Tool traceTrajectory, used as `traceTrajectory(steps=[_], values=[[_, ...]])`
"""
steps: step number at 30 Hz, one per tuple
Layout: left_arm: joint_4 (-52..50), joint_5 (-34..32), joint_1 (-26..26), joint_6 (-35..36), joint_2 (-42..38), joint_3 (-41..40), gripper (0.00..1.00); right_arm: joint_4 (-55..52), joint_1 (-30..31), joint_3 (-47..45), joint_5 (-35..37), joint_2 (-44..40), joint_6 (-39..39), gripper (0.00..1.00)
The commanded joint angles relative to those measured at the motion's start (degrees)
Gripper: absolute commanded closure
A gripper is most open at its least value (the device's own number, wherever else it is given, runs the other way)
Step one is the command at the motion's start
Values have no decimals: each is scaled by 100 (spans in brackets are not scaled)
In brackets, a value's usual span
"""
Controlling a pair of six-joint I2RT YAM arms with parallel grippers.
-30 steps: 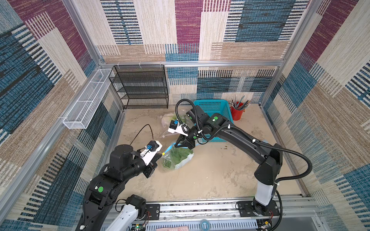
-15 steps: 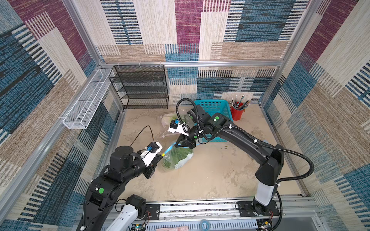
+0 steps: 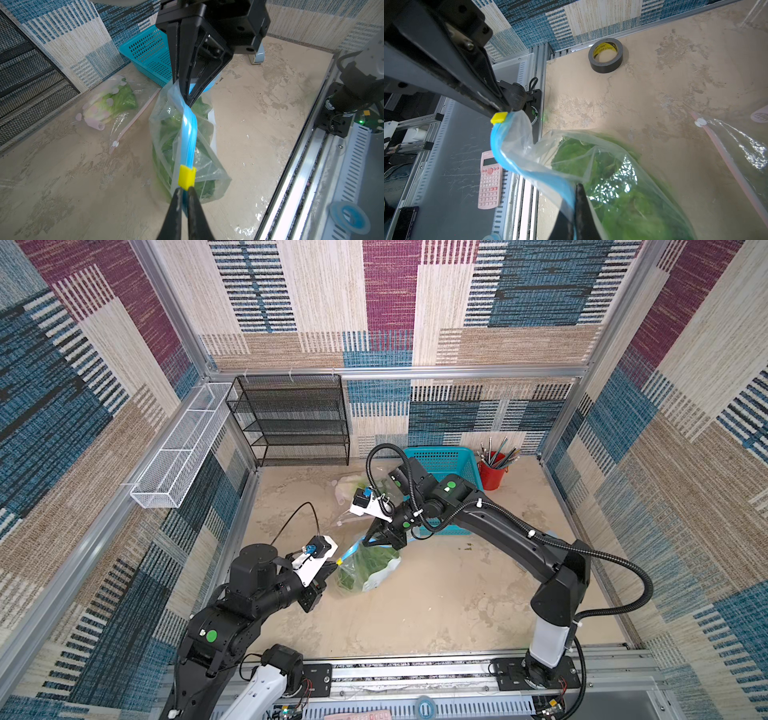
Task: Open the zip-top bag and take out the chinese cabbages
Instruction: Adjust the zipper food storage bag at the center of the board.
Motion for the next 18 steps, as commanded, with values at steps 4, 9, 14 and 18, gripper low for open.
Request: traceTrajectory(steps=[4, 9, 14, 18], values=[[196, -14, 9, -13, -76, 52, 100, 102, 6, -5, -260, -56, 51, 100], [329, 112, 7, -37, -96, 57, 100, 95, 8, 3, -129, -64, 115, 80], [328, 281, 10, -20, 9, 182, 100, 173, 5, 135, 111, -232, 265, 31], [224, 388, 8, 22, 205, 355, 100, 498, 17, 128, 507, -551, 438, 11]])
